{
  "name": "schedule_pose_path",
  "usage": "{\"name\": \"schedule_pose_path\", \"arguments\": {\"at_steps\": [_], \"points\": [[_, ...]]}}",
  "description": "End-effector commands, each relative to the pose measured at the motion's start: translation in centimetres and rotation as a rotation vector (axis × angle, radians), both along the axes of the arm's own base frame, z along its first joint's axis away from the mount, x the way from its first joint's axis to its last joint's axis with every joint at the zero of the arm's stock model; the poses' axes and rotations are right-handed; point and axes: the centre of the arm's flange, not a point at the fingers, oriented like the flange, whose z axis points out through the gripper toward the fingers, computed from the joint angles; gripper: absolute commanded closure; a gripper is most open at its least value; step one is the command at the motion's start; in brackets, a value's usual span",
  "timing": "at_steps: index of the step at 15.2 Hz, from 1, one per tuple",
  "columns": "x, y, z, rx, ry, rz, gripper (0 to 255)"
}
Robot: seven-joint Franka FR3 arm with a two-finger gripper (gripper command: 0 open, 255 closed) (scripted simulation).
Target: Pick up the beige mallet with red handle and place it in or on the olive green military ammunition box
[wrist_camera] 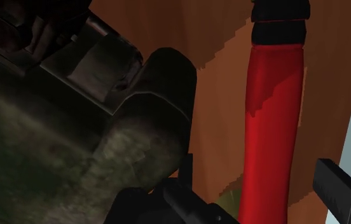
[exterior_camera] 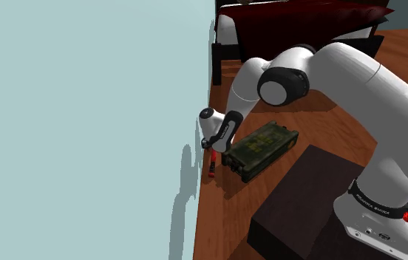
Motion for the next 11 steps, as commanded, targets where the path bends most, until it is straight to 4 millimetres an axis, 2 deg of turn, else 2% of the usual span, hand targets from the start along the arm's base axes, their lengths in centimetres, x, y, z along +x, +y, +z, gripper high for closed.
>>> {"name": "schedule_pose_path", "arguments": {"at_steps": [1, 2, 11], "points": [[-0.7, 2.0, -1.2, 0.016, 0.012, 0.032, 255], [-0.1, 1.6, -1.1, 0.015, 0.013, 0.032, 255], [-0.1, 1.6, 3.7, 0.015, 0.013, 0.032, 255]]}}
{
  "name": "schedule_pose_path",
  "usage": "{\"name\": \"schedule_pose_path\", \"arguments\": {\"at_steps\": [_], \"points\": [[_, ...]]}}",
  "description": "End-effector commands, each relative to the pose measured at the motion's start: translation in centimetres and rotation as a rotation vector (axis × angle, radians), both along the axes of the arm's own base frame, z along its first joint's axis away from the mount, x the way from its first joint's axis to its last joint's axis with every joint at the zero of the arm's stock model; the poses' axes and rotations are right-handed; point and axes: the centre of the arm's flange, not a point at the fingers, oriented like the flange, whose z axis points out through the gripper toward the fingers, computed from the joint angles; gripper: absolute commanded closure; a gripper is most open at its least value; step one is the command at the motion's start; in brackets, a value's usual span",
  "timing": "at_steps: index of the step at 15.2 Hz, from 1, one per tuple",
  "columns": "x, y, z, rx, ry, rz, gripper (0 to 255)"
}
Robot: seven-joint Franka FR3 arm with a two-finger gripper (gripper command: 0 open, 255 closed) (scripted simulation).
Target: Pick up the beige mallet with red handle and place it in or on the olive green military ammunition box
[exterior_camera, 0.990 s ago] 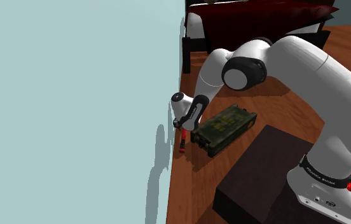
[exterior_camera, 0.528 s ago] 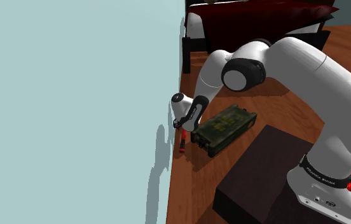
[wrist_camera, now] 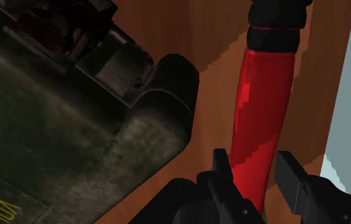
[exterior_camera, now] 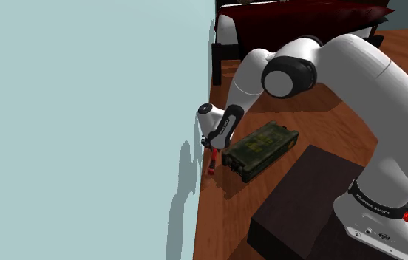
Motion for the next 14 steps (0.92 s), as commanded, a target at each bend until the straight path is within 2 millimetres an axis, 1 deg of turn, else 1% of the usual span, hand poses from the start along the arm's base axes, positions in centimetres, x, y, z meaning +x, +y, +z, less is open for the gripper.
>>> {"name": "schedule_pose_path", "arguments": {"at_steps": [1, 14], "points": [[0.4, 0.5, 1.5, 0.007, -0.014, 0.008, 255], [0.4, 0.5, 8.4, 0.007, -0.014, 0.009, 255]]}}
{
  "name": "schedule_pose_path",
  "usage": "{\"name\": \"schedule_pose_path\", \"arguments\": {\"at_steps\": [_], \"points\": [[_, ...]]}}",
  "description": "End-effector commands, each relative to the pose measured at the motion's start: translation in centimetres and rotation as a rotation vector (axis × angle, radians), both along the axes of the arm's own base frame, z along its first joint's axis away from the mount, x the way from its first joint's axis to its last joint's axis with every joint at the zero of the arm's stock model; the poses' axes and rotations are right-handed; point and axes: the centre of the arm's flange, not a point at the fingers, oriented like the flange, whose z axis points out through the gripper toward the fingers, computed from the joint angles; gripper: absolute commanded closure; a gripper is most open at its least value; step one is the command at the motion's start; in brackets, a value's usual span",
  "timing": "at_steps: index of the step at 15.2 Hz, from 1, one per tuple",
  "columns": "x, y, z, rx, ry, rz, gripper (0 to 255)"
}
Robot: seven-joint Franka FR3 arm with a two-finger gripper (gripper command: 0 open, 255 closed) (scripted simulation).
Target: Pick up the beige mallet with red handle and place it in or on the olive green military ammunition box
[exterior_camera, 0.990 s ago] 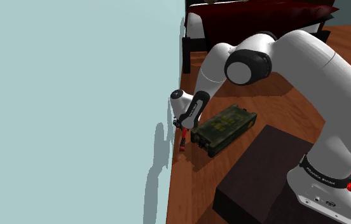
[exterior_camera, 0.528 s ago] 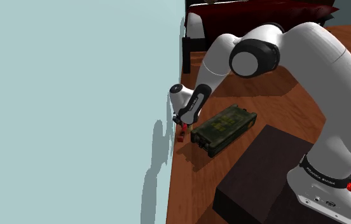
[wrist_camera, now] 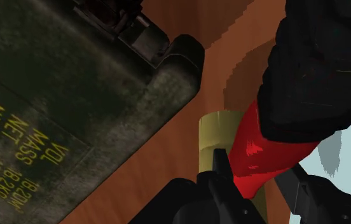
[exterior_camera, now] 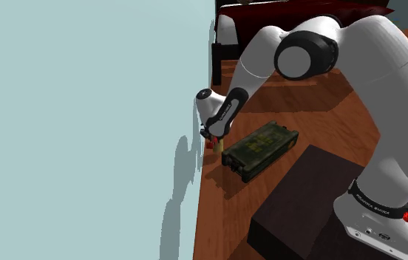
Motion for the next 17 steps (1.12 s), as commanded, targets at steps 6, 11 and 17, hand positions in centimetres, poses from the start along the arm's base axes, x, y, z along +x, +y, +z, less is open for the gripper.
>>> {"name": "schedule_pose_path", "arguments": {"at_steps": [6, 11, 17], "points": [[0.4, 0.4, 4.4, 0.007, -0.019, 0.007, 255], [-0.4, -0.6, 6.2, 0.007, -0.019, 0.007, 255], [-5.2, -6.9, 6.3, 0.007, -0.019, 0.007, 255]]}}
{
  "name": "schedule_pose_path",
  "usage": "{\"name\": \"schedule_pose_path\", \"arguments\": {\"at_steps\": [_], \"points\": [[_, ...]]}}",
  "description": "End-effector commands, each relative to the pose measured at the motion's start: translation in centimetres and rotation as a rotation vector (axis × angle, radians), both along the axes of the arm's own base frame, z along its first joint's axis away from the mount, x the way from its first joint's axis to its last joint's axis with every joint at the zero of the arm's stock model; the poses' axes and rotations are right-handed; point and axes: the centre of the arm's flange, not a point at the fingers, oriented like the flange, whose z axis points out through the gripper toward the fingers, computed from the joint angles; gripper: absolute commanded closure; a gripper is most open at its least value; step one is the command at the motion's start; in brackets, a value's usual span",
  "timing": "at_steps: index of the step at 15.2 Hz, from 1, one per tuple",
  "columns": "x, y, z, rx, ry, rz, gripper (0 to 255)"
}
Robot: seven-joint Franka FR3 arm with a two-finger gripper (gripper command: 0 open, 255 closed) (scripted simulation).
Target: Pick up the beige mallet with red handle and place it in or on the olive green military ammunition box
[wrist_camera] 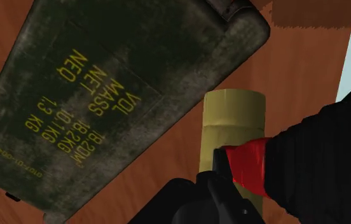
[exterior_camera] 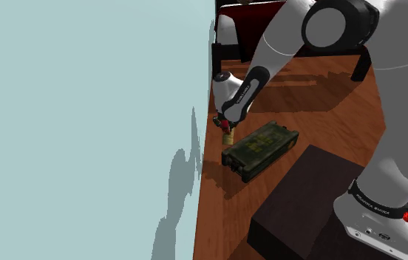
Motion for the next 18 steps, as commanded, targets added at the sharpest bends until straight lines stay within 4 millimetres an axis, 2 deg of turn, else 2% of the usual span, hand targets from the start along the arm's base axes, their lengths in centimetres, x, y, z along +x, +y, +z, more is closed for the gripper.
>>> {"name": "schedule_pose_path", "arguments": {"at_steps": [1, 13, 14, 18], "points": [[-1.8, -2.0, -0.2, 0.000, 0.005, -0.001, 255], [-11.4, -14.6, -0.1, 0.000, 0.005, -0.001, 255], [-12.6, -16.1, -0.1, 0.000, 0.005, -0.001, 255], [-12.6, -16.1, -2.2, 0.000, 0.005, -0.001, 255]]}}
